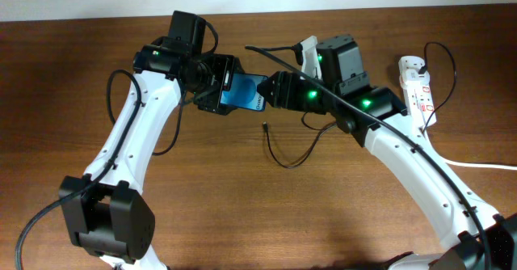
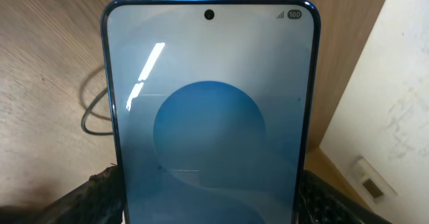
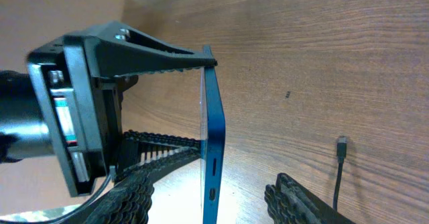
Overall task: Plug charger to phone and switch on socket
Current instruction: 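Grasp the phone's edge with the right gripper beside the left gripper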
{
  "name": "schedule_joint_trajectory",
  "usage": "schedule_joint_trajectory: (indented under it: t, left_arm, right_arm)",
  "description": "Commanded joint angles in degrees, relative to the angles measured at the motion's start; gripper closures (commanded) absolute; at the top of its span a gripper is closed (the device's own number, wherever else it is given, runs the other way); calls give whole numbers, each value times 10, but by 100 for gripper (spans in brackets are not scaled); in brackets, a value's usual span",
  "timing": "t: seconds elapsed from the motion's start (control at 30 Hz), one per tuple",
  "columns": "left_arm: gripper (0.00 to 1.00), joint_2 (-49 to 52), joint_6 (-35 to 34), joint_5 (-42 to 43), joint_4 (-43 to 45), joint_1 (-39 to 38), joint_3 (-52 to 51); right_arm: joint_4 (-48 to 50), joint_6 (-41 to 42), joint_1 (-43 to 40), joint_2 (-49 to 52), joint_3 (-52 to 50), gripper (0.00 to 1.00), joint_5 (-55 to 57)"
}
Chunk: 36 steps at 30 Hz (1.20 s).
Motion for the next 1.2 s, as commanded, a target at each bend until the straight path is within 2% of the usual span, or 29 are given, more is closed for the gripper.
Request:
schedule_joint_trajectory:
  t: [0.0, 0.37, 0.53, 0.6, 1.17]
  left_arm:
    - [100, -28, -8, 33, 3, 0, -1]
    - [100, -28, -8, 42, 3, -30, -1]
    - [100, -28, -8, 41, 3, -36, -1]
    - [100, -28, -8, 41, 3, -36, -1]
    - [100, -28, -8, 68, 16, -36, -1]
  right_arm:
    - [0, 18, 6, 5, 8, 42, 28]
    - [17, 17, 20, 35, 8, 51, 32]
    - [16, 15, 20, 35, 8, 61, 53]
    - [15, 14, 23, 35, 8, 63, 54]
    - [0, -7, 42, 35, 7, 64, 84]
